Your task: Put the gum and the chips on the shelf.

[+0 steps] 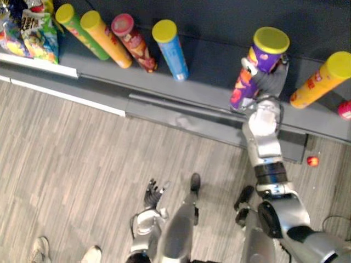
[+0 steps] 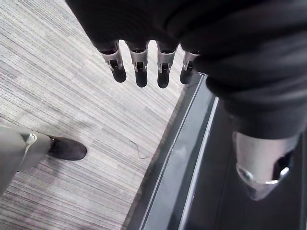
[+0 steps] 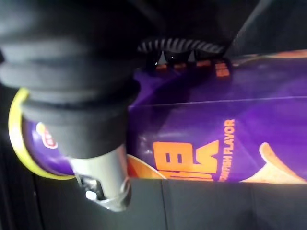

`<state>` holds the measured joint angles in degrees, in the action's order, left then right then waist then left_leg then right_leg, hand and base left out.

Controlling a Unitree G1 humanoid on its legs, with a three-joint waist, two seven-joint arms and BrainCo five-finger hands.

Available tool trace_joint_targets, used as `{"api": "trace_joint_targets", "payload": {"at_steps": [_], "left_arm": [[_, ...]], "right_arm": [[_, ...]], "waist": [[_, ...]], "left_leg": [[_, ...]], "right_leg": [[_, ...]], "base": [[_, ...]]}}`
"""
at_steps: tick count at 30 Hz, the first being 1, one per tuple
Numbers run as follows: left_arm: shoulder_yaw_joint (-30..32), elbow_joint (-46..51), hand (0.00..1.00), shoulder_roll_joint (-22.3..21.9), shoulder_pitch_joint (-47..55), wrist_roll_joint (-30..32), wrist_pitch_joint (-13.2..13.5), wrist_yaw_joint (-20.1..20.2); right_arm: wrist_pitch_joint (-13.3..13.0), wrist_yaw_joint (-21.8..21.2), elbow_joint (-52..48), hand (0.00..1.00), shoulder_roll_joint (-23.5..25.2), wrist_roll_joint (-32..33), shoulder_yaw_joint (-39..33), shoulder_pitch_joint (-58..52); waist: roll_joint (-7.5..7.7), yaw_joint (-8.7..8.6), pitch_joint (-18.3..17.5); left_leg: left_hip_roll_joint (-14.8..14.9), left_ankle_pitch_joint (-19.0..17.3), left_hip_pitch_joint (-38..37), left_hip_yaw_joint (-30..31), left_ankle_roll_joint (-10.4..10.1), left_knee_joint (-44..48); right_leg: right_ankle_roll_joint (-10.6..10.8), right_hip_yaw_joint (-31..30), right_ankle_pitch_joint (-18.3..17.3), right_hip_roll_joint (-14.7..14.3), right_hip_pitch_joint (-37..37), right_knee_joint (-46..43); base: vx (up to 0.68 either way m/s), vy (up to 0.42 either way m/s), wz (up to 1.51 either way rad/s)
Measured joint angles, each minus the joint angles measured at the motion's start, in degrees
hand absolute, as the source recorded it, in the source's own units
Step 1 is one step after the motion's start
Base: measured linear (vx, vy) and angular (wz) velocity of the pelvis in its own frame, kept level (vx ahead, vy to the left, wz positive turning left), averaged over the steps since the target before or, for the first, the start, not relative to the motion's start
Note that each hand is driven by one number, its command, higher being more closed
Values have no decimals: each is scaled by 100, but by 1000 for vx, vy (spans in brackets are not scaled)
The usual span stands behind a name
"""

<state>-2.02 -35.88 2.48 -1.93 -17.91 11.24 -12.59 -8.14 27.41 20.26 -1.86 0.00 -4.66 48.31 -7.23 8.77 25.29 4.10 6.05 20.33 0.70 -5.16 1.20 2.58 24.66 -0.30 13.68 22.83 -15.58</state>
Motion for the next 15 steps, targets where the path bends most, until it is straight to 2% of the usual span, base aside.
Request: {"api": "trace_joint_targets", "payload": {"at_steps": [2, 4, 6, 11, 15], "left_arm": [[-71, 200, 0, 4, 9, -18, 3, 8], [-252, 506, 0, 6, -15, -205, 49, 61], [-258, 586, 0, 10, -14, -222, 73, 62], [-256, 631, 0, 23, -10, -223, 73, 54], [-257, 692, 0, 18, -6, -223, 72, 54]], "right_arm": [[10, 35, 192, 100, -17, -2, -319, 180], [27, 281, 396, 100, -138, -12, -687, 535], [29, 419, 407, 100, -282, -64, -725, 674], [50, 512, 366, 100, -260, -433, -725, 700], [174, 509, 365, 100, -269, -506, -725, 843]], "waist": [[-16, 22, 15], [-93, 107, 53], [-161, 95, 91], [-160, 249, 91], [-172, 254, 98]], "left_leg": [[-35, 20, 54, 37, 1, 2], [-64, 58, 168, 98, -15, -5], [-66, 86, 254, 126, -27, -12], [-93, 139, 427, 154, -22, -24], [-112, 236, 521, 179, -21, -114]], "right_leg": [[10, 18, -57, 56, 84, -115], [1, 67, -87, 116, 203, -218], [2, 174, -142, 169, 245, -302], [-17, 217, -336, 292, 511, -641], [-21, 299, -416, 376, 652, -790]], "base": [[2, -25, 10], [-28, -25, 18], [-24, -28, 27], [13, -56, 12], [22, -64, 13]]}}
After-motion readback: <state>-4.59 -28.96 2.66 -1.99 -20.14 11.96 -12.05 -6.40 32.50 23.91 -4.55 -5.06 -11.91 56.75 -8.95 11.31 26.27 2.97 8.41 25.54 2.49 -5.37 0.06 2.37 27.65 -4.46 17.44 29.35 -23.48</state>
